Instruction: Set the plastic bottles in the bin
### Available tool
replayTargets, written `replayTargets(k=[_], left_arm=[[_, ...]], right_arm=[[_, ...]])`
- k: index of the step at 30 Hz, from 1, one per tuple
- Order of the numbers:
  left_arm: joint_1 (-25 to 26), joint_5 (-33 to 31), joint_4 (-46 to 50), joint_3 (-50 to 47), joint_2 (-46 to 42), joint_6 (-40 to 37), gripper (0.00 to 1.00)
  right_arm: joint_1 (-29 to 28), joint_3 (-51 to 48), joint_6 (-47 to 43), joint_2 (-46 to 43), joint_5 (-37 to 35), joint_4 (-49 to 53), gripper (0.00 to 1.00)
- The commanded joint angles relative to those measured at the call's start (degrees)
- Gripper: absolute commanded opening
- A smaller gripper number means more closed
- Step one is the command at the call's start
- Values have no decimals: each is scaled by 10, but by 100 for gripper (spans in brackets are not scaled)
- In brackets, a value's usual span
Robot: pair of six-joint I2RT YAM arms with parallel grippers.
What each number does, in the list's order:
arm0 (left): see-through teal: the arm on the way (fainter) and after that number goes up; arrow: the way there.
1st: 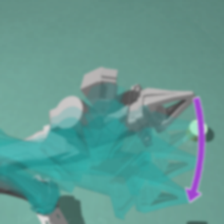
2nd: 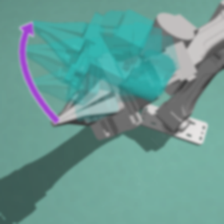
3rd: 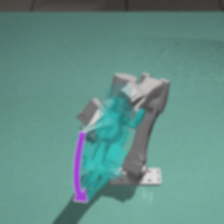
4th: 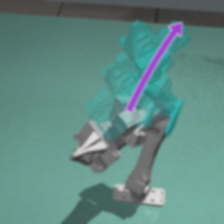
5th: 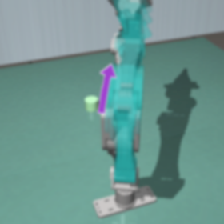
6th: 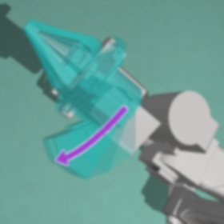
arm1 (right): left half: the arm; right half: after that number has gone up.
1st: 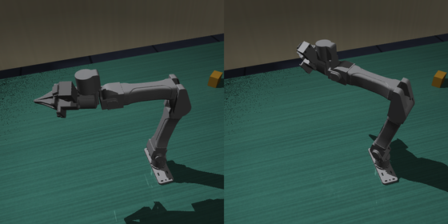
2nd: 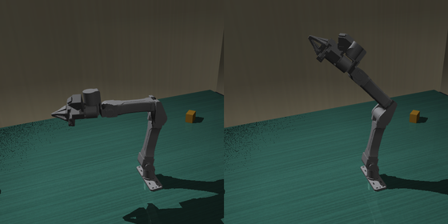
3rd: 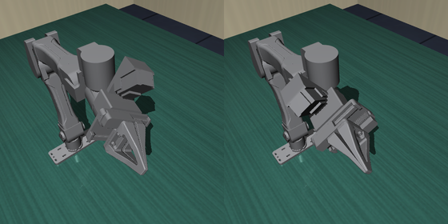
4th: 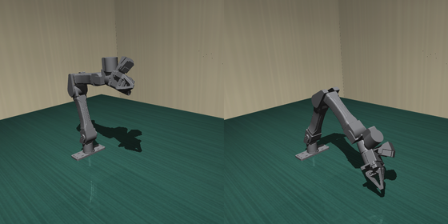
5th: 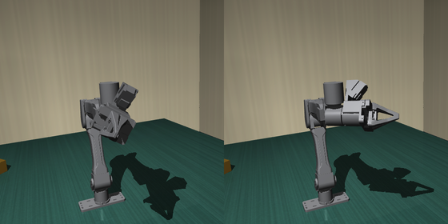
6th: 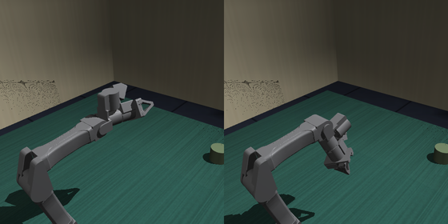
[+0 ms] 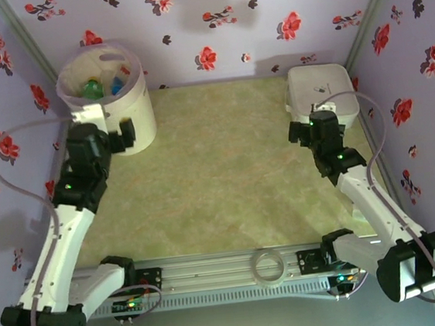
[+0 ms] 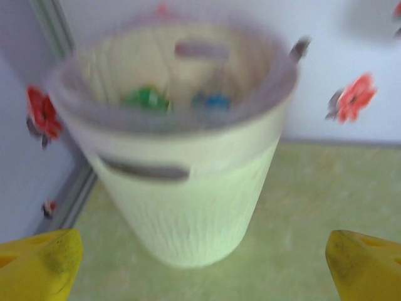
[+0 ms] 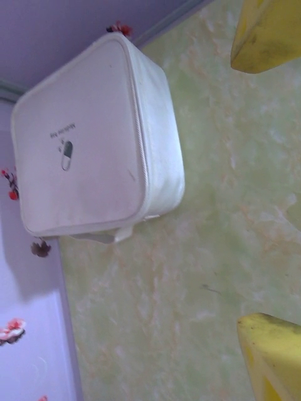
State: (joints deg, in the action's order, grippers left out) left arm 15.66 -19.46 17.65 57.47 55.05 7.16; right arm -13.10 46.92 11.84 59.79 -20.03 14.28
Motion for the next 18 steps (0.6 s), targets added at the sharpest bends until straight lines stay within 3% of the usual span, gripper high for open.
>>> replayTargets(k=[1, 8, 18], left_arm=[[3, -37, -99, -92, -21, 21, 100], [-1, -51, -313, -266, 27, -7, 100], [-33, -31, -419, -288, 136, -20, 100]], right_arm=[[3, -33, -17, 12, -56, -68, 99], [3, -135, -50, 45, -98, -222, 99], [8, -214, -58, 91, -110, -350, 99]])
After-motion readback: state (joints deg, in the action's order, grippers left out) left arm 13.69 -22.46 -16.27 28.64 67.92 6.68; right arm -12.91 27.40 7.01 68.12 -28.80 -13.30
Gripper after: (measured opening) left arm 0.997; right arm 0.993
